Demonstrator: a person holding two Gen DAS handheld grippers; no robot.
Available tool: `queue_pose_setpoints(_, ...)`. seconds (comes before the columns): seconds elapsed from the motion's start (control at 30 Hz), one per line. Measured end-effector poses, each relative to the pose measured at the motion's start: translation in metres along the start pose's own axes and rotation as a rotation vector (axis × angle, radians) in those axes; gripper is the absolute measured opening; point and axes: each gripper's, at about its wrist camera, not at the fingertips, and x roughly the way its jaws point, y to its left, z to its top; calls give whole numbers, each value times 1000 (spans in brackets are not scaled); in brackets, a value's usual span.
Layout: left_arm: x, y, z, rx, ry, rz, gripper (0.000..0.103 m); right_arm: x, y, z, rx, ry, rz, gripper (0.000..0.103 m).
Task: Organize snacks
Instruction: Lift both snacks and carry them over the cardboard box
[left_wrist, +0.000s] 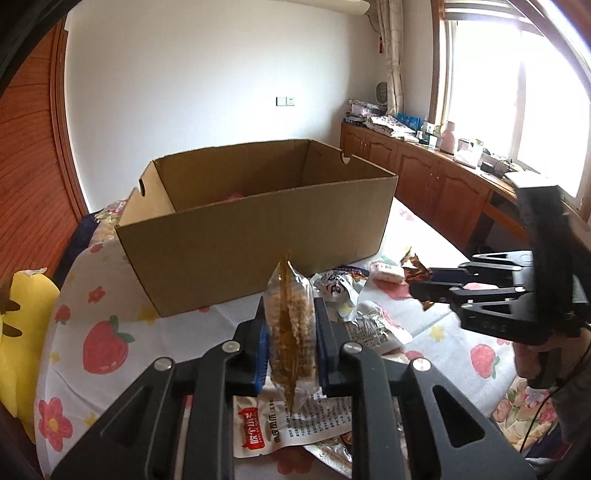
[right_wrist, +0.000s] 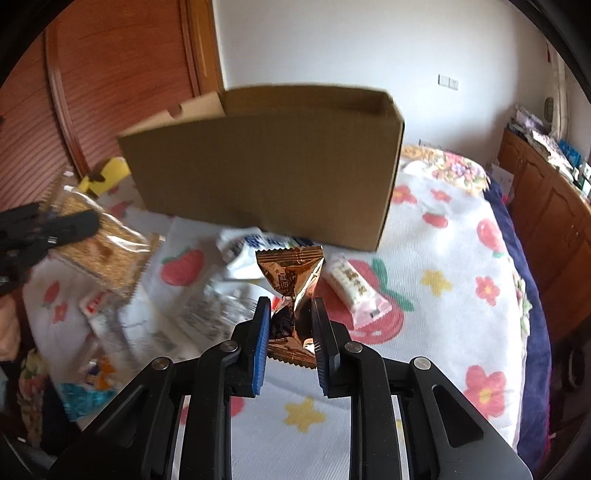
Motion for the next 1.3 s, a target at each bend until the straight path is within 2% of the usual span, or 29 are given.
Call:
queue_pose_setpoints(0.4,-31,2,20,-8,-82,10,18,-50,21,13,-28,-99,46,20)
queue_pose_setpoints(0.8,-57,17,49,-17,-184,35,18,-61,25,22,-24,-136,83,20)
queue_pose_setpoints(1.07,-57,38,82,-26,-247,63,18,-68,21,54,-40,-187,93,20)
queue_pose_setpoints(1.3,-31,59,112,-37,-258,88,18,-59,14,98,-63,-229,92,20)
